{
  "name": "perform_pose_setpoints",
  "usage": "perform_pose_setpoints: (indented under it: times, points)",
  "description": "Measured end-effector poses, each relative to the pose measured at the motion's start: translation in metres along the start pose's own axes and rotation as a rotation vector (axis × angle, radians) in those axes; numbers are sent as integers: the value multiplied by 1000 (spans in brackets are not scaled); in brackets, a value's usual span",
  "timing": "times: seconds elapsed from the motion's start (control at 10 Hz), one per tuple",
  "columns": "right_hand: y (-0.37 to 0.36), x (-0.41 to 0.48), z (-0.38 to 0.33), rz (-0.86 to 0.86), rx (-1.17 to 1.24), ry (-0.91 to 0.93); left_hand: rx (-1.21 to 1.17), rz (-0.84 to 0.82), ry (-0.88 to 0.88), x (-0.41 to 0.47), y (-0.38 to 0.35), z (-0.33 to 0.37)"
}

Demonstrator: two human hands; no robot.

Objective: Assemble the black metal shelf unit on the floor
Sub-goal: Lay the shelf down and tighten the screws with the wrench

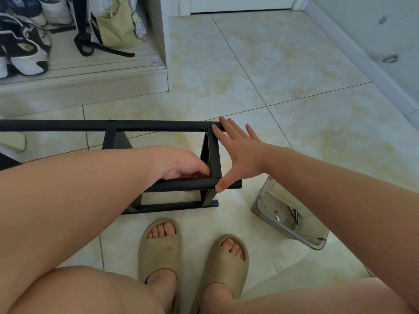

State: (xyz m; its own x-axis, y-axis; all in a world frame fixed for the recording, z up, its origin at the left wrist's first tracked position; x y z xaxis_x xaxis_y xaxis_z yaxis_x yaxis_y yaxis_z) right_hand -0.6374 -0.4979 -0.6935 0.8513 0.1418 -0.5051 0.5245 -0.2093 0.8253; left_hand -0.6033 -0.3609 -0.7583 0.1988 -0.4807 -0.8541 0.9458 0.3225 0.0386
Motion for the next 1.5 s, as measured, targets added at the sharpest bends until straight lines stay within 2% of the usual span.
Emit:
perform_pose_setpoints:
  times: [0.1, 0.3, 0.5, 0.6, 0.8, 1.1, 1.3, 1.5]
  points:
    - [0, 0, 0, 2, 1, -1, 36, 33, -13, 2, 1, 1]
    - [1, 0, -1, -3, 2, -4, -72, -65, -33, -1, -1, 0]
    - [1, -1, 0, -2, 11, -2, 19, 30, 1, 2, 2, -1]
    - [0, 0, 0, -5, 11, -7, 45, 35, 0, 1, 2, 0]
    - [1, 0, 0, -8, 11, -7, -63, -42, -39, 0, 1, 0]
    - [1, 0, 1, -7, 8, -8, 26, 50, -25, 1, 3, 1]
    - [1, 0, 0, -9, 9, -6, -79, -57, -14, -1, -1, -1]
    - [2, -1, -1, -13, 7, -7, 17, 36, -11, 3, 4, -1]
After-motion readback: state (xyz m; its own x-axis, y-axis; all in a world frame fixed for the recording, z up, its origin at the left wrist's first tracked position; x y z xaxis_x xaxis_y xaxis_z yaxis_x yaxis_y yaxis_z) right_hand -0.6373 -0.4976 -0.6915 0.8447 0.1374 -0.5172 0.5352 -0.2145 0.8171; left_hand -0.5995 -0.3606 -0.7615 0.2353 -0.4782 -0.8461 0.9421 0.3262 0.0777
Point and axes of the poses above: each hand's wrist, its own x-axis towards the middle knuckle, its own y-axis out of the back of the hand, z = x × y, the point moved 5 cm from there along x, towards the middle knuckle, and after that the axes turned 7 degrees about x, right-handed, at the moved point
